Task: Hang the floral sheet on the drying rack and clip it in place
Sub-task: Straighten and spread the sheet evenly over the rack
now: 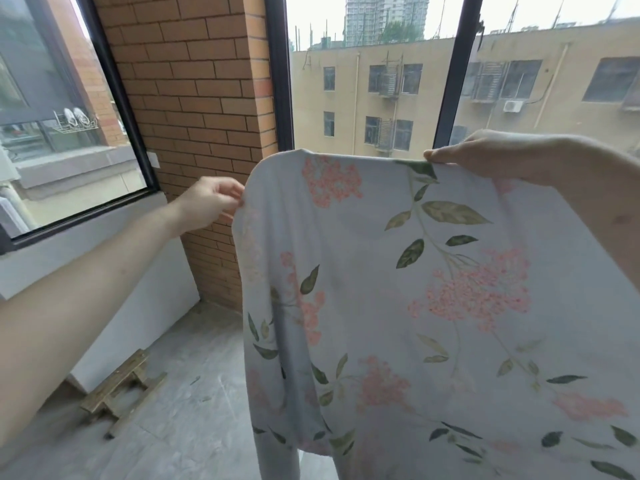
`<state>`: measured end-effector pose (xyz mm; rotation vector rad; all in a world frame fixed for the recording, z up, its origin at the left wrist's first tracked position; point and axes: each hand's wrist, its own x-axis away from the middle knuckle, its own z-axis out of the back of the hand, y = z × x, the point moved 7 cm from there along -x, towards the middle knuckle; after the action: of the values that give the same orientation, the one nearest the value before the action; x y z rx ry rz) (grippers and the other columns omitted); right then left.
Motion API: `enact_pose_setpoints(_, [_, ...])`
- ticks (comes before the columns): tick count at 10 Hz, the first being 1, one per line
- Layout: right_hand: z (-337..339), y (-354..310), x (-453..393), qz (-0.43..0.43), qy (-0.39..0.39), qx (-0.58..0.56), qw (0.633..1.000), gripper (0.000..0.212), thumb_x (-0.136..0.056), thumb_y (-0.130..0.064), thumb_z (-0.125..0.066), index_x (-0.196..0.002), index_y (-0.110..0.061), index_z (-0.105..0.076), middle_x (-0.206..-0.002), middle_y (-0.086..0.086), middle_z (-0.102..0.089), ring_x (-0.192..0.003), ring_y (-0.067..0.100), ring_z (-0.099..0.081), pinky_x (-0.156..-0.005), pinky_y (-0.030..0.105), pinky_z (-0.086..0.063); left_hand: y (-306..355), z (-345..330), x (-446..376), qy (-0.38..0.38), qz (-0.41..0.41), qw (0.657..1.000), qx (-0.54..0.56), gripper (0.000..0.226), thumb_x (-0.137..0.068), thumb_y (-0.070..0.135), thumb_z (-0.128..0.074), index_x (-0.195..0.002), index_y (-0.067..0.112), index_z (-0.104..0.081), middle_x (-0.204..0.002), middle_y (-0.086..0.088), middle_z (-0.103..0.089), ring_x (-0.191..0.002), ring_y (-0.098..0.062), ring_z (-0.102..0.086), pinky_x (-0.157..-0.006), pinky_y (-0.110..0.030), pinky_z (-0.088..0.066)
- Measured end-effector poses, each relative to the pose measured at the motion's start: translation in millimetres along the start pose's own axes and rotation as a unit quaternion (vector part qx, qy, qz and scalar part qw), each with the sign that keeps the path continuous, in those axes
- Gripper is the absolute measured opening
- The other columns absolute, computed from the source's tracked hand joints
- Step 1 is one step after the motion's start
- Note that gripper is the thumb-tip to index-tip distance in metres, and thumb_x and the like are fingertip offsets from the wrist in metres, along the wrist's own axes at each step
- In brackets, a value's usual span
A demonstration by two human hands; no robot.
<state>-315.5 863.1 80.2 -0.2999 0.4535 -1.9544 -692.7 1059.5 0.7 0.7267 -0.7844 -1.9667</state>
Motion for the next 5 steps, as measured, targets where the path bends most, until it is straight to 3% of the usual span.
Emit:
enact_pose_setpoints(1, [-1.9,-3.1,-5.7,0.018,-0.011,0.003,1.000,0.062,-0.091,-0.077,-0.048,-0.112,-0.023,-0.068,-0.108,0.005,-0.063,-0.086,0.027,-0.062,-0.067,0.032,-0.047,-5.9,-1.7,12.7,0.027,-0.001,0.998,-0.058,0.008,-0.099,0.032,-0.068,-0.096,0.034,-0.074,-0.094,0.014,-0.075,-0.091,-0.011,-0.071,-0.079,-0.028,-0.053])
enact_pose_setpoints(2, [5.0,-7.7,-5.2,0.014,0.007,0.018,1.000,0.067,-0.091,-0.079,-0.043,-0.097,-0.017,-0.067,-0.070,0.003,-0.049,-0.057,0.022,-0.044,-0.052,0.027,-0.030,1.0,8.3,2.7,0.078,-0.027,0.990,-0.117,0.017,-0.100,0.031,-0.066,-0.087,0.039,-0.072,-0.094,0.015,-0.073,-0.084,-0.009,-0.067,-0.072,-0.026,-0.049])
enact_pose_setpoints(3, [7.2,-5.4,-6.6,0.021,0.010,0.031,0.999,0.069,-0.093,-0.078,-0.040,-0.091,-0.015,-0.066,-0.061,0.003,-0.043,-0.052,0.021,-0.038,-0.052,0.027,-0.024,9.2,37.6,-8.2,0.163,-0.022,0.982,-0.094,0.013,-0.100,0.028,-0.066,-0.093,0.027,-0.077,-0.095,0.003,-0.076,-0.084,-0.018,-0.066,-0.083,-0.035,-0.055])
enact_pose_setpoints(4, [4.0,-5.2,-7.6,0.022,0.013,0.048,0.999,0.068,-0.095,-0.077,-0.036,-0.083,-0.015,-0.063,-0.063,0.004,-0.049,-0.054,0.022,-0.044,-0.051,0.027,-0.029,16.2,56.7,-20.1,0.246,-0.029,0.968,-0.030,0.011,-0.101,0.027,-0.066,-0.101,0.023,-0.076,-0.098,0.000,-0.073,-0.088,-0.020,-0.064,-0.082,-0.033,-0.054])
enact_pose_setpoints(5, [3.4,-10.3,-11.6,0.030,0.028,0.064,0.997,0.065,-0.096,-0.077,-0.033,-0.075,-0.020,-0.053,-0.067,0.002,-0.047,-0.057,0.021,-0.044,-0.052,0.028,-0.030,18.8,47.0,-34.7,0.215,-0.009,0.976,-0.020,0.013,-0.102,0.025,-0.063,-0.094,0.027,-0.073,-0.102,-0.001,-0.072,-0.096,-0.026,-0.067,-0.086,-0.039,-0.058])
